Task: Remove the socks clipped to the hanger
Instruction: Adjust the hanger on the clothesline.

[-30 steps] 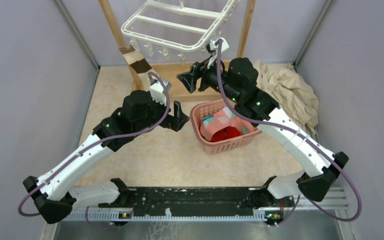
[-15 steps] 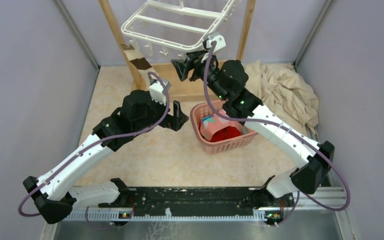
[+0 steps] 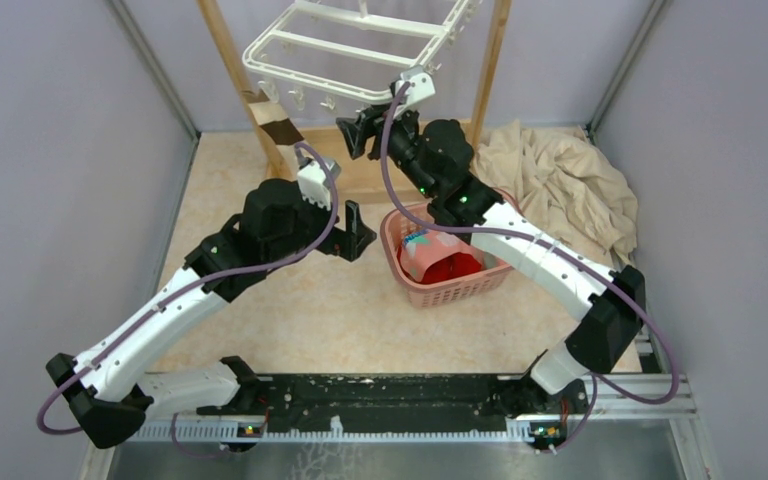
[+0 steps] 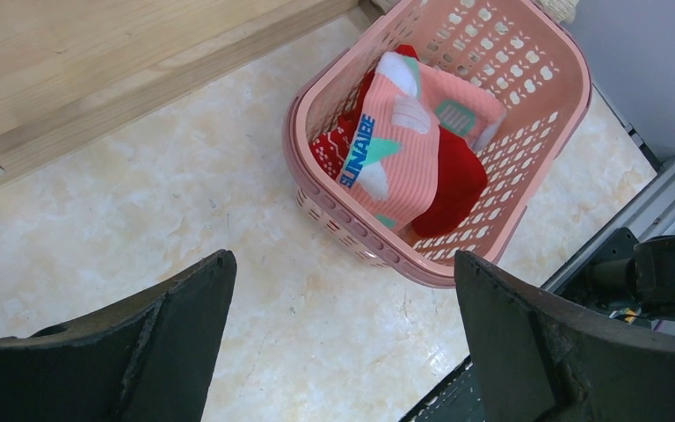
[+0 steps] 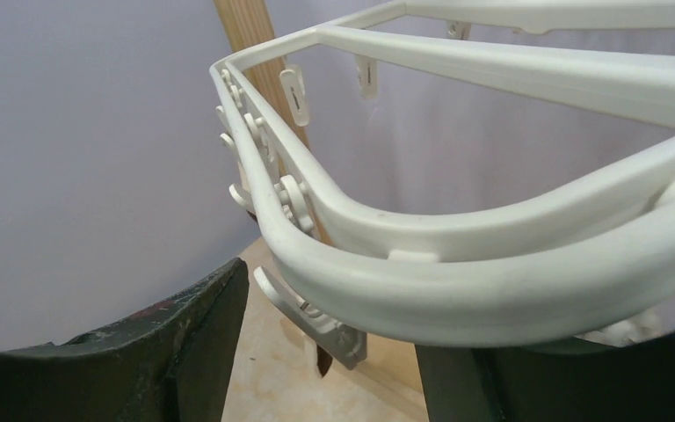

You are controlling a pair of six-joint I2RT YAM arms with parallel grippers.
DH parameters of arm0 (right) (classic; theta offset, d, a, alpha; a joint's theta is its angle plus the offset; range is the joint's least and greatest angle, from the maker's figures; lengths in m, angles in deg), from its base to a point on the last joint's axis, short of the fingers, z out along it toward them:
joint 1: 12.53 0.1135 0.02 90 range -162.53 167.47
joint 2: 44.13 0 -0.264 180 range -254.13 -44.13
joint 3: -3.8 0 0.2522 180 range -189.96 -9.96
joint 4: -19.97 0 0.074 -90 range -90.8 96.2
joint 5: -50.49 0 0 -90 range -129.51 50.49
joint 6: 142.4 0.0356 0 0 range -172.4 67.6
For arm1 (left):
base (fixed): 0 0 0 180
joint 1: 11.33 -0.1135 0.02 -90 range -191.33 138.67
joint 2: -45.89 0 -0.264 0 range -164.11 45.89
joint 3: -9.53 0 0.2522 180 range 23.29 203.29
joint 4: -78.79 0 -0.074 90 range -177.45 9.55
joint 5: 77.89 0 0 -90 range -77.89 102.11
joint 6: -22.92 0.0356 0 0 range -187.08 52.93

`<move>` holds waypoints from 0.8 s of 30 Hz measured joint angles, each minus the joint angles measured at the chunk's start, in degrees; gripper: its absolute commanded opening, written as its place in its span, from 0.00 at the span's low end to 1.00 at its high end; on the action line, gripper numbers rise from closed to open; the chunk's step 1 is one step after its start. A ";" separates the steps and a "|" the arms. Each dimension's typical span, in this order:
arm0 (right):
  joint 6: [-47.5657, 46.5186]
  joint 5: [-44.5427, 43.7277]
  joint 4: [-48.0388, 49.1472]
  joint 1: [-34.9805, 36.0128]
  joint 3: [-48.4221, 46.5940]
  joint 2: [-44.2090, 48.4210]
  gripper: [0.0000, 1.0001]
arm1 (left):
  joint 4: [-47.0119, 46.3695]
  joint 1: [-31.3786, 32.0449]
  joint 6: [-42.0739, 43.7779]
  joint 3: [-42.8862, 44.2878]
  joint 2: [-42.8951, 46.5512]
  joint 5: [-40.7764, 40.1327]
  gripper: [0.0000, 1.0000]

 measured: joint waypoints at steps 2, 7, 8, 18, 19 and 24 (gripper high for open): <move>-0.13 -0.44 0.63 0.00 0.00 0.07 0.69 | 0.00 -0.07 -0.02 0.00 0.00 0.20 0.99; -0.44 -1.07 2.14 0.00 0.00 0.26 0.56 | 0.00 -0.09 -0.02 0.00 0.00 0.76 0.99; -0.57 -1.27 2.34 0.00 0.00 0.33 0.53 | 0.00 -0.11 0.00 0.00 -0.02 0.81 0.99; -1.25 -3.06 4.44 -0.02 0.00 1.20 0.40 | 0.00 -0.11 -0.02 0.00 -0.02 1.22 0.99; -1.25 -3.21 4.44 -0.04 0.00 1.20 0.38 | 0.00 -0.11 -0.02 0.00 -0.02 1.29 0.99; -0.70 -3.67 4.37 -1.20 0.00 1.27 0.38 | 0.00 -0.35 -0.02 0.00 -0.24 1.46 0.99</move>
